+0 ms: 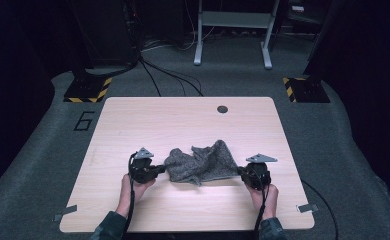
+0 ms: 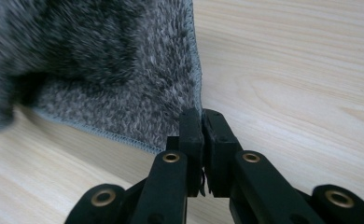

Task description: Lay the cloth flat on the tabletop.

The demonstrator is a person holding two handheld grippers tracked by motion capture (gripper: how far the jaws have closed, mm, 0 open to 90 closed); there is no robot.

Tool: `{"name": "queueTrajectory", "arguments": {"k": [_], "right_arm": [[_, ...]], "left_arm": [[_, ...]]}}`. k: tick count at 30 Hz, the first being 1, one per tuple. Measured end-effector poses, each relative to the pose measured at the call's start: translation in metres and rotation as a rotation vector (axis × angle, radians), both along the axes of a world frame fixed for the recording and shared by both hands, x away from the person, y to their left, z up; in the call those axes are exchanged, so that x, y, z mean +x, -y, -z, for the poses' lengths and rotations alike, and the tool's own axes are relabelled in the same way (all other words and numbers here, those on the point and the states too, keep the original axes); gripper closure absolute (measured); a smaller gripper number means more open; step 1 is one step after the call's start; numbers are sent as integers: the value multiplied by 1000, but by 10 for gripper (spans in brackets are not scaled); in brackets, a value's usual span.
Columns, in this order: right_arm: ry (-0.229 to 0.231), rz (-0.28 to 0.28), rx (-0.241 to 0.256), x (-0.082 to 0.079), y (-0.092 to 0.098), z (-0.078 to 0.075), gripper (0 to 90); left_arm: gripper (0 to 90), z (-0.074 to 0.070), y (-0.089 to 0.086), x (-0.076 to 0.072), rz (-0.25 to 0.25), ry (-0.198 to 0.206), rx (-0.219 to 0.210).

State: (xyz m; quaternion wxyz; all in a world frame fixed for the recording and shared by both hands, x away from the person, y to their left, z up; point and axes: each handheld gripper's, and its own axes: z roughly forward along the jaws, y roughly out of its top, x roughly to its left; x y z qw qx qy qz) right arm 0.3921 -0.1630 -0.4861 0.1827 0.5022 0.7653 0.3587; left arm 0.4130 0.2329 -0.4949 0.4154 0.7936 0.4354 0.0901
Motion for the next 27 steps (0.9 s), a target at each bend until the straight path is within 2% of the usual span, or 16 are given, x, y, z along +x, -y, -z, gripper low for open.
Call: {"name": "queueTrajectory", "arguments": {"k": [4, 7, 9, 11, 12, 13, 16, 17, 19, 22, 24, 27], "right_arm": [[-13, 27, -11, 0, 9, 3, 869], [-16, 40, -13, 0, 14, 3, 869], [-40, 58, 0, 0, 21, 5, 860], [-57, 46, 2, 1, 24, 6, 809], [-58, 43, -5, 1, 25, 7, 793], [-63, 37, -8, 1, 25, 8, 761], [-69, 29, 14, 1, 24, 7, 676], [-61, 14, 18, 0, 23, 5, 633], [-58, 3, 27, 0, 22, 2, 566], [-40, -23, 31, 2, 17, -10, 509], [-29, -35, 37, 7, 13, -17, 508], [-14, -70, 24, 21, 2, -26, 505]], "left_arm": [[886, 3, -13, -1, -34, -9, 8], [886, 4, -19, -1, -36, -22, 14], [884, 5, -21, -2, -26, -39, 24], [869, 4, -22, -3, -20, -47, 37], [812, 4, -21, -4, -27, -41, 38], [718, 2, -21, -4, -23, -47, 41], [555, -5, -23, -5, -40, -38, 28], [475, -7, -23, -4, -50, -33, 25], [446, -10, -25, -2, -62, -29, 27], [409, -10, -31, 5, -117, -34, 29], [399, -8, -31, 9, -172, -34, 20], [394, -6, -32, 17, -197, -37, 53]]}}
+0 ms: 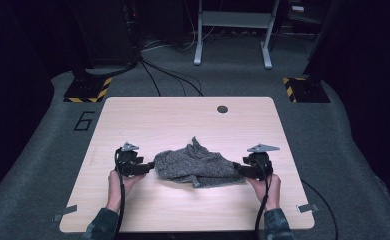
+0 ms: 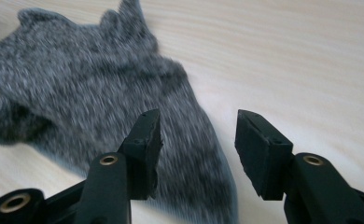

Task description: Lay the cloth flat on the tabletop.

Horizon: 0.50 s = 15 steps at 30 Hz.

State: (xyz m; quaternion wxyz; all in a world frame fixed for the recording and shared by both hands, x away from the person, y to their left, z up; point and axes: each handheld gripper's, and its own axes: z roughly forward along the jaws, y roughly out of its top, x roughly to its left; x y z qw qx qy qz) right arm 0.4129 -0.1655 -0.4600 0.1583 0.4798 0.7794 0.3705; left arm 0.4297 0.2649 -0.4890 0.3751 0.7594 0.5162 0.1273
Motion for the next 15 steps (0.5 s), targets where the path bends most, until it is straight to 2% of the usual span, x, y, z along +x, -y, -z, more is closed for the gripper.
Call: {"name": "queueTrajectory", "arguments": {"k": [1, 2, 5, 6, 8, 10, 15], "right_arm": [[5, -6, -7, 5, -4, -1, 506], [13, -35, -38, 14, -11, -2, 507], [-2, -74, -75, 31, -33, 0, 521], [-19, -100, -113, 40, -44, 5, 526], [-34, -132, -155, 49, -54, 12, 549], [-68, -160, -183, 54, -62, 20, 582], [-83, -179, -212, 48, -67, 32, 676]], "left_arm": [[391, 1, 0, 4, 2, 0, 28], [379, 2, 2, 6, 1, 4, 52], [362, 4, 11, 13, 17, -1, 120], [353, 6, 15, 14, 10, -2, 115], [343, 9, 20, 18, 14, -7, 151], [337, 11, 25, 21, 23, -11, 176], [340, 17, 35, 25, 28, -9, 243]]}}
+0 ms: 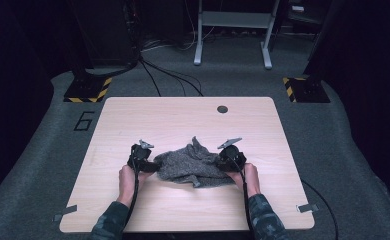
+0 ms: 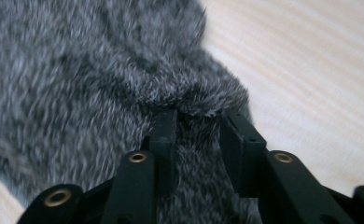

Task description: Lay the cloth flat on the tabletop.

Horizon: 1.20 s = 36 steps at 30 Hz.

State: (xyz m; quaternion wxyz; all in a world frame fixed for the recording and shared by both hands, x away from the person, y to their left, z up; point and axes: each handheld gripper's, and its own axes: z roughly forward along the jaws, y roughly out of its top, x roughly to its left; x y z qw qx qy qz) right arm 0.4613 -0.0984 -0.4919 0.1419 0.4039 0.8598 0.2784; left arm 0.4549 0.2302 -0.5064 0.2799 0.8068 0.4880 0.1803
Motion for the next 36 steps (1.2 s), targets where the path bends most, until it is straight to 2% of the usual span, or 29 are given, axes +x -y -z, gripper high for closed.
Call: {"name": "queueTrajectory", "arguments": {"k": [2, 3, 5, 8, 9, 13, 17, 19, 21, 24, 25, 27, 28, 29, 31, 32, 34, 35, 36], "right_arm": [[-10, -3, -17, -6, 0, 5, 693], [-17, 1, -27, -11, 2, 8, 702], [-16, 17, -17, -17, 4, 10, 708], [-28, 37, -9, -28, 9, 10, 711], [-31, 52, -1, -37, 10, 10, 712], [-57, 58, -6, -55, 7, 9, 703], [-108, 35, -6, -68, 3, 5, 632], [-89, 25, 12, -69, 5, -1, 572], [-69, 10, 73, -65, 11, -15, 487], [-20, -17, 135, -48, 20, -32, 377], [-8, -7, 145, -40, 21, -35, 316], [-2, -13, 156, -24, 24, -38, 279], [-4, 7, 153, -13, 24, -39, 240], [-6, 6, 157, -4, 24, -38, 210], [-2, 20, 156, 11, 24, -36, 208], [-1, 29, 160, 19, 24, -34, 217], [1, 36, 159, 30, 23, -32, 254], [-4, 36, 157, 35, 22, -31, 274], [0, 32, 150, 38, 21, -31, 285]], "left_arm": [[343, 2, 3, 2, 4, -1, 30], [340, 3, 3, 2, 7, 1, 31], [340, 3, 3, 3, 7, 12, 42], [339, 3, 5, 5, 15, 15, 39], [340, 3, 4, 6, 25, 15, 48], [340, 3, 8, 11, 44, 22, 47], [334, 3, 10, 19, 100, 12, 35], [323, 2, 9, 22, 105, -5, 23], [281, 1, 3, 22, 108, -11, -45], [198, -7, -10, 19, 92, 1, -103], [188, -9, -13, 19, 83, 13, -106], [171, -12, -20, 19, 60, 23, -121], [167, -13, -24, 21, 59, 22, -111], [165, -14, -28, 22, 53, 19, -121], [174, -15, -32, 24, 42, 8, -125], [175, -14, -31, 25, 39, 17, -137], [201, -13, -28, 26, 63, 8, -109], [217, -12, -25, 26, 65, 8, -118], [230, -10, -21, 26, 84, 0, -104]]}}
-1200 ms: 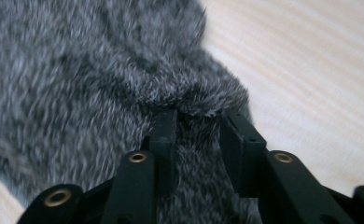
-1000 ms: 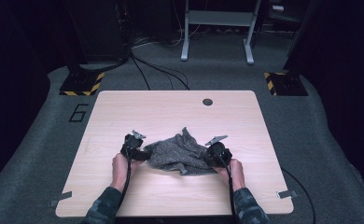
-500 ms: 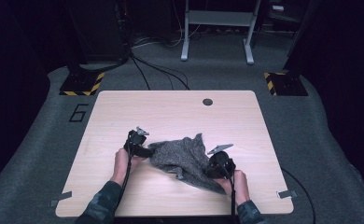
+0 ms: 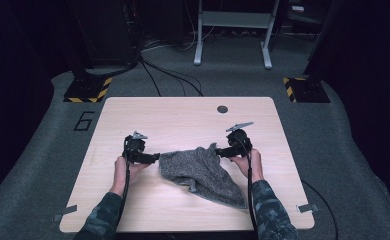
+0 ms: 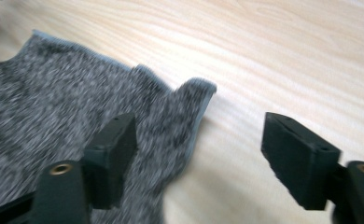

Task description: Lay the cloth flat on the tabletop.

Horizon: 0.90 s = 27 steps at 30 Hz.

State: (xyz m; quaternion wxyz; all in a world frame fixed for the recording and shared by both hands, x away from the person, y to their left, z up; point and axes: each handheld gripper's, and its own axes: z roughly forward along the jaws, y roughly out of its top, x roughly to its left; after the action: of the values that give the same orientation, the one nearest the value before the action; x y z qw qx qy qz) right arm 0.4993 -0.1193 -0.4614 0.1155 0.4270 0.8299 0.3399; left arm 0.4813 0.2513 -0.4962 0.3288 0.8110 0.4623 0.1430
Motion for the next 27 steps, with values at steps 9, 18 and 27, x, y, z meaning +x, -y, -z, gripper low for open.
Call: {"name": "queueTrajectory", "arguments": {"k": [9, 18, 27], "right_arm": [[4, 3, -45, 31, -20, 18, 364], [-44, 4, -75, 44, -23, 42, 362], [-18, -35, -129, 40, -29, 43, 561]], "left_arm": [[295, 10, 26, 6, 33, -17, 95], [313, 13, 28, 7, 36, -24, 106], [503, 12, 33, 3, 72, 5, 99]]}}
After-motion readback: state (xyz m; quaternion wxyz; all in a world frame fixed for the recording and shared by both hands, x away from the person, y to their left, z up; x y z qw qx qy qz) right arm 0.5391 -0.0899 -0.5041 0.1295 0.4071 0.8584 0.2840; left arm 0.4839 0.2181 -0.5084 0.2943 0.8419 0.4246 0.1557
